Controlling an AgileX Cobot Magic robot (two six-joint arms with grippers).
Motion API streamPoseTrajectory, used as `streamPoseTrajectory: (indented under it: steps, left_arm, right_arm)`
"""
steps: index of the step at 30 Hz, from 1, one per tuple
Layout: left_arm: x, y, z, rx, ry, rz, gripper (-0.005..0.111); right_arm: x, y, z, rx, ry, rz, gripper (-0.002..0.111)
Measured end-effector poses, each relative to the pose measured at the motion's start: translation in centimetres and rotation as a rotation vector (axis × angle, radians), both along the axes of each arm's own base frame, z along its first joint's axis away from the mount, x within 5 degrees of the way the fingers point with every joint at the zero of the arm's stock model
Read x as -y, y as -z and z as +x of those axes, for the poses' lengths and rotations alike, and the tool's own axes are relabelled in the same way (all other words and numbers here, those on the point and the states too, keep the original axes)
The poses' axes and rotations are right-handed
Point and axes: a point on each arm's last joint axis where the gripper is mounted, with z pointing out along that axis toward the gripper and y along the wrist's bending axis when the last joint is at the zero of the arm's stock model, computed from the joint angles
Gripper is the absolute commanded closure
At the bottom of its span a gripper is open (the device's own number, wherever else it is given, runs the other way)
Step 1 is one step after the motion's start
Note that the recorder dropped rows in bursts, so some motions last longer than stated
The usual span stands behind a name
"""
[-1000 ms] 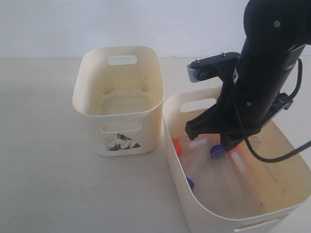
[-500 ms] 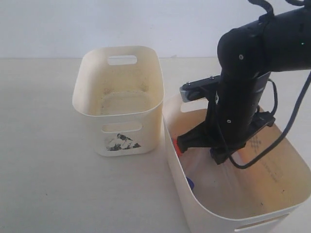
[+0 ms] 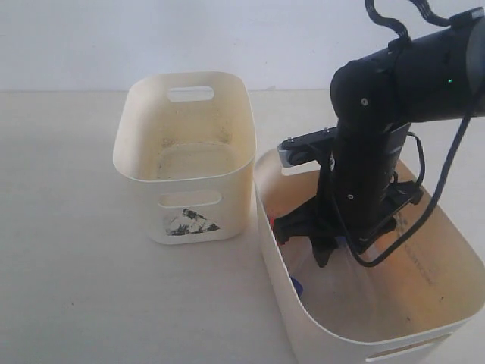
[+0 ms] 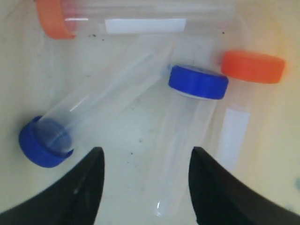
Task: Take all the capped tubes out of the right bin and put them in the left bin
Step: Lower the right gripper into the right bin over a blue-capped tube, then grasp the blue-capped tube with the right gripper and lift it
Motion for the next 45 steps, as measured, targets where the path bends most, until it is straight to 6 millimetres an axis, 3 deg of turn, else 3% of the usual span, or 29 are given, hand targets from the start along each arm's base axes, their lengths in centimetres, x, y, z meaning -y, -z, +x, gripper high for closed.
streamPoseTrajectory:
  steps: [18,20,24,32,36,45]
  left_arm:
    - [0.0,0.0,0.0,0.0,0.0,0.0,0.102]
    - [0.0,0.0,0.0,0.0,0.0,0.0,0.102]
    - [0.0,0.0,0.0,0.0,0.0,0.0,0.102]
    - [0.0,0.0,0.0,0.0,0.0,0.0,0.102]
    - [0.0,0.0,0.0,0.0,0.0,0.0,0.102]
    - [0.0,0.0,0.0,0.0,0.0,0.0,0.102]
  right_arm:
    - [0.3,4.1,-0.3,-0.104,0.063,-0.118,0.056]
    - [0.4,4.4,-0.3,-0.111,0.063,-0.127,0.065]
    - [0.5,4.5,-0.3,-0.107,0.067,-0.131,0.107]
    - [0.5,4.2,-0.4,-0.142,0.057,-0.154,0.108]
    - [0.6,2.2,-0.2,-0.152,0.038,-0.177,0.108]
    - [0.6,-7.5,0.2,0.069,0.037,-0.071,0.108]
